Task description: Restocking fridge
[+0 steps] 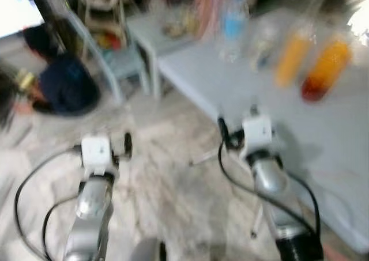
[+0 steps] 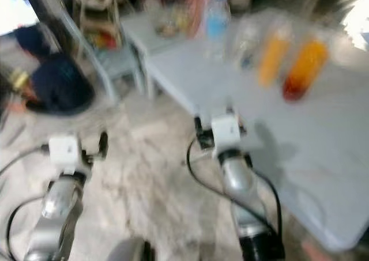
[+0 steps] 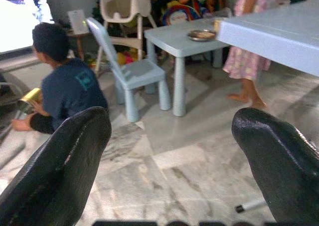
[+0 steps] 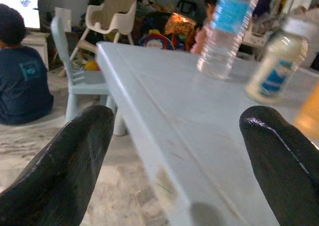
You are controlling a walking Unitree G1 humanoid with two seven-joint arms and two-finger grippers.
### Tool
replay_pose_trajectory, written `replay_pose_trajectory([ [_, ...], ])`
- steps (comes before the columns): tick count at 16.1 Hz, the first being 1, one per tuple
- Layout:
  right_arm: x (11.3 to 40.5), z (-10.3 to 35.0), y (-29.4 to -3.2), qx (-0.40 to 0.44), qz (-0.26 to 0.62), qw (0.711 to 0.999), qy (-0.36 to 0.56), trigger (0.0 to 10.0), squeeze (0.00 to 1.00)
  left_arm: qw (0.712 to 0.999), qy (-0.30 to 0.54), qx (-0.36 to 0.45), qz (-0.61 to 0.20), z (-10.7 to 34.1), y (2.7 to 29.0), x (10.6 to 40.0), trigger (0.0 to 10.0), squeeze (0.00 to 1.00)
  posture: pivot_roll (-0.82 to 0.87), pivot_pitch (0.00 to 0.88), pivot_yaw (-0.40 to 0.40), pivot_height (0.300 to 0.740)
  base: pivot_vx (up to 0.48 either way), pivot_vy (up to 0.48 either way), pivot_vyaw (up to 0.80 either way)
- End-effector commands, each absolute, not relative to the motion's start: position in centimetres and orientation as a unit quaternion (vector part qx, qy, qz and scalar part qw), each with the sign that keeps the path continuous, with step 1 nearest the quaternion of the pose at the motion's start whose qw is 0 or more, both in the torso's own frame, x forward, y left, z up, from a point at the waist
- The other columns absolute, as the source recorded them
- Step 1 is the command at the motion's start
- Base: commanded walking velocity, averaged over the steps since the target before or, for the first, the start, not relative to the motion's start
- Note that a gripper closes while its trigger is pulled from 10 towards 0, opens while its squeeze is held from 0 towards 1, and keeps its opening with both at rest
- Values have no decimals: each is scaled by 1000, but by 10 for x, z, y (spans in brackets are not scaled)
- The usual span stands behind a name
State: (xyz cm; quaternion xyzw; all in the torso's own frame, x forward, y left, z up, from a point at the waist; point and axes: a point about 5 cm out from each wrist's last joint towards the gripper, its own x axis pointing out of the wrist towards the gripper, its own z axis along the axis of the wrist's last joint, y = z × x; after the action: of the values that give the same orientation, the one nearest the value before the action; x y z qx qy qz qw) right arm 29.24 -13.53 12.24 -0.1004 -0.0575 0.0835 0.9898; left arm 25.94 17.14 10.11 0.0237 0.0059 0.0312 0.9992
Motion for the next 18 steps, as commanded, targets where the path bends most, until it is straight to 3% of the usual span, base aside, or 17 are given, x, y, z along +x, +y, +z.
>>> replay_pose_trajectory([
  [1,294,130,-131,-97,86,989,-74,10000,0,999,-14,27,21,112,169,266,10000,0,-75,95,24,740,0,424,0],
  [6,297,133,-129,-94,87,989,-76,10000,0,999,-7,25,20,106,169,262,10000,0,-66,83,16,740,116,315,0],
  [14,300,135,-127,-93,86,989,-81,10000,0,999,-28,6,-21,109,157,260,10000,0,-76,68,29,740,0,0,-784],
  [18,299,137,-130,-95,81,988,-87,10000,0,999,-31,-5,-33,111,157,261,10000,0,-79,69,34,740,352,0,-600],
])
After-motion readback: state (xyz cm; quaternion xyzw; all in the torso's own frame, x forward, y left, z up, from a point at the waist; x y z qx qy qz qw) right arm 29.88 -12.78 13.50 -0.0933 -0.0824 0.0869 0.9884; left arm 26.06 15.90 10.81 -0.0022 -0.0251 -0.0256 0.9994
